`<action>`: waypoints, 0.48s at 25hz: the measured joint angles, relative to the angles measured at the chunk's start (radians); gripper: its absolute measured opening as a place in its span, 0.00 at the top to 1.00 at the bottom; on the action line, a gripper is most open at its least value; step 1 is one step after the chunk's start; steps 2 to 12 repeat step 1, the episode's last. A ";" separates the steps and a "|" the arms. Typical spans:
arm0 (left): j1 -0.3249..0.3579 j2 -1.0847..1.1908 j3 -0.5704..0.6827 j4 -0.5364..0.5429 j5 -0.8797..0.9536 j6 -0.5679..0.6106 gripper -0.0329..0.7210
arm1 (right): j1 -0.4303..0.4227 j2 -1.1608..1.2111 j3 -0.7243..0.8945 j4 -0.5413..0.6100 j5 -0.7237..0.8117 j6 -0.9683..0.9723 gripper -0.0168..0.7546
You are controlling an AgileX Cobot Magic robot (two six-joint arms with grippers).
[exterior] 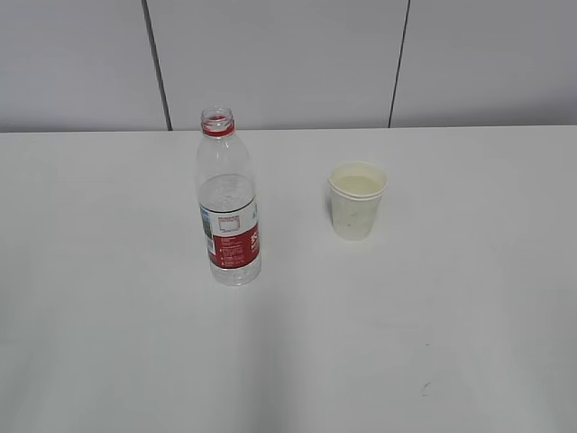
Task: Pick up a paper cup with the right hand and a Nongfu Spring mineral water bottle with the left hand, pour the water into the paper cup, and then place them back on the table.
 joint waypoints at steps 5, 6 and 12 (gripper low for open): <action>0.000 0.000 0.000 0.000 0.000 0.000 0.29 | 0.000 0.000 0.000 0.000 0.000 0.000 0.22; 0.000 0.000 0.000 0.000 0.000 0.000 0.29 | 0.000 0.000 0.000 0.000 0.000 0.000 0.22; 0.000 0.000 0.000 0.000 0.000 0.000 0.29 | 0.000 0.000 0.000 0.000 0.000 0.000 0.22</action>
